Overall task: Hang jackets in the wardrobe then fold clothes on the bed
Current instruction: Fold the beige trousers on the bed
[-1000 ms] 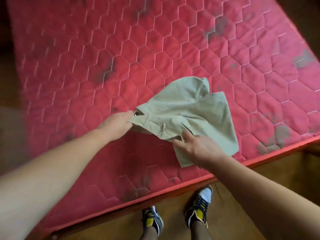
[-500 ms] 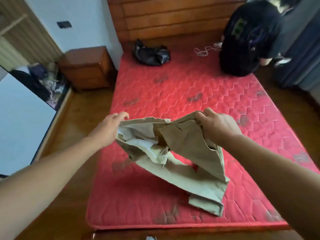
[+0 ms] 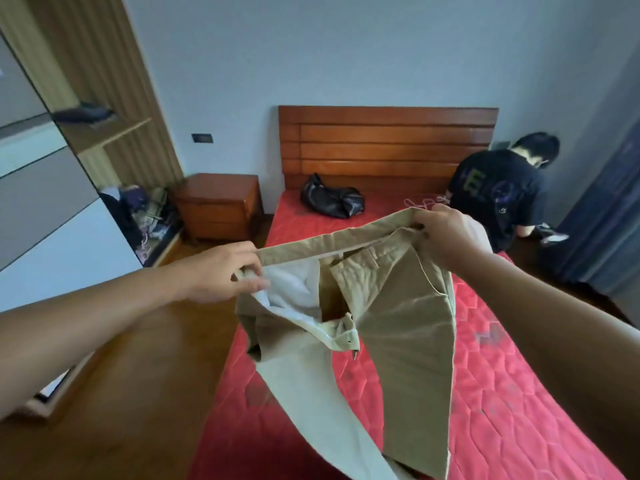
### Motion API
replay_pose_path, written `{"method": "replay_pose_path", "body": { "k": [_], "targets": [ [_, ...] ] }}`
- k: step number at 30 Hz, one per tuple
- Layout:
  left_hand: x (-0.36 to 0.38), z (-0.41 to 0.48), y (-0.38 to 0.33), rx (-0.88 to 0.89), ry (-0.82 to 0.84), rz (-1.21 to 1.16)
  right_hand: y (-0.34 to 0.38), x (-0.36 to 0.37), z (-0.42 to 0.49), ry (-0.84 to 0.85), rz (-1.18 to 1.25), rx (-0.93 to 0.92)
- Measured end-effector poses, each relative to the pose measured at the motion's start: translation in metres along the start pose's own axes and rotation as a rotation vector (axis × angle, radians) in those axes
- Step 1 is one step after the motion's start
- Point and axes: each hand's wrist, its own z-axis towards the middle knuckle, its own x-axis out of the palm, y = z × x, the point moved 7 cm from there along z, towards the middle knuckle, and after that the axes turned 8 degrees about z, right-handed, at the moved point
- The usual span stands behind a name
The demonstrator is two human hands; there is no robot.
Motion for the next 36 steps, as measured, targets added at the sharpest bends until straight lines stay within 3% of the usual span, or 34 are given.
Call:
{"method": "replay_pose_path", "body": {
  "k": [2,5,11,15,20,24,29,36],
  "targets": [
    [0.008,-0.014,0.002,-0.024,0.044,0.107,0.007,-0.005,0.008,0.019,0.037,0.025],
    [0.016,-0.026,-0.004,0.021,-0.093,0.213,0.017,-0.007,0.015,0.048,0.120,0.024],
    [-0.035,-0.031,0.008,-0.298,-0.300,-0.174,0.003,-0.001,0.023,0.226,0.154,-0.077],
    [-0.068,-0.025,0.010,-0.474,-0.391,-0.299,-0.008,-0.008,0.022,0.285,0.180,-0.165],
    [-0.089,-0.009,-0.007,-0.474,-0.350,-0.357,-0.013,-0.022,0.014,0.242,0.117,-0.255],
    [-0.090,-0.004,-0.021,-0.468,-0.328,-0.347,-0.023,-0.035,0.015,0.238,0.245,-0.160],
    [-0.074,0.003,-0.032,-0.405,-0.160,-0.423,-0.035,-0.046,0.020,0.160,0.430,-0.053],
    [-0.104,0.000,-0.034,-0.376,-0.364,-0.386,-0.046,-0.062,0.029,-0.004,0.628,0.000]
  ]
}}
